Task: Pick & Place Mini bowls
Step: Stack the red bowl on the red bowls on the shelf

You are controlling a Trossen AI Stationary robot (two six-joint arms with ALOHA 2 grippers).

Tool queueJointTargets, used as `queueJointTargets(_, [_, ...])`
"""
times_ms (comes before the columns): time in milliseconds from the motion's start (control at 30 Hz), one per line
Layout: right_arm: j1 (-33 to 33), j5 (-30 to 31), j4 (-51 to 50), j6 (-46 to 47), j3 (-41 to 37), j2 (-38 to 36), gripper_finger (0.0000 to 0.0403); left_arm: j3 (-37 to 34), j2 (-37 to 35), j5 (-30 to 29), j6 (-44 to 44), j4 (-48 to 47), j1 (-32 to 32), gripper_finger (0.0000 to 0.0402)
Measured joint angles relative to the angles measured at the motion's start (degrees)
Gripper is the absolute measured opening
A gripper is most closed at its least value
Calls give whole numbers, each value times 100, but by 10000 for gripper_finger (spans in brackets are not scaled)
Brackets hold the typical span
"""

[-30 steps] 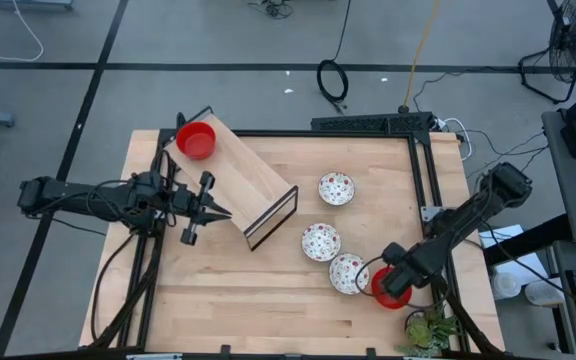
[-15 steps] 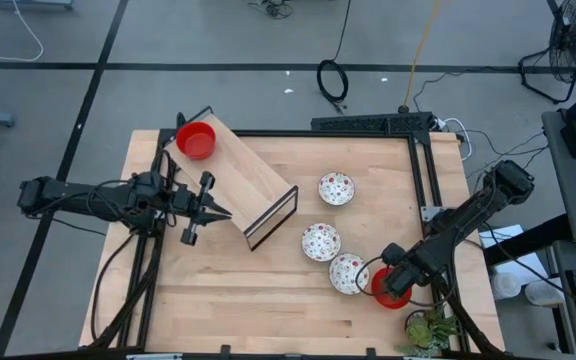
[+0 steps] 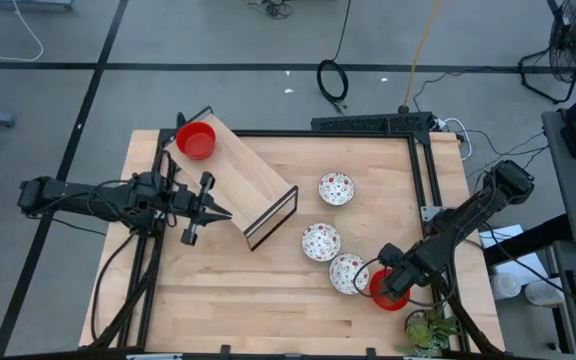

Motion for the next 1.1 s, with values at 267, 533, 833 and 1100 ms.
queueJointTargets(267, [0, 332, 3, -707, 0, 0, 192, 0, 0, -2, -4, -6, 0, 35])
queueJointTargets(533, [0, 428, -21, -807, -2, 0, 192, 0, 0, -2, -13, -8, -1, 35])
queueJointTargets(833, [2, 143, -161, 54, -4, 0, 192, 0, 0, -2, -13, -33, 0, 35])
queueJointTargets(1100, [15, 137, -153, 13, -7, 0, 186, 0, 0, -2, -11, -33, -1, 35])
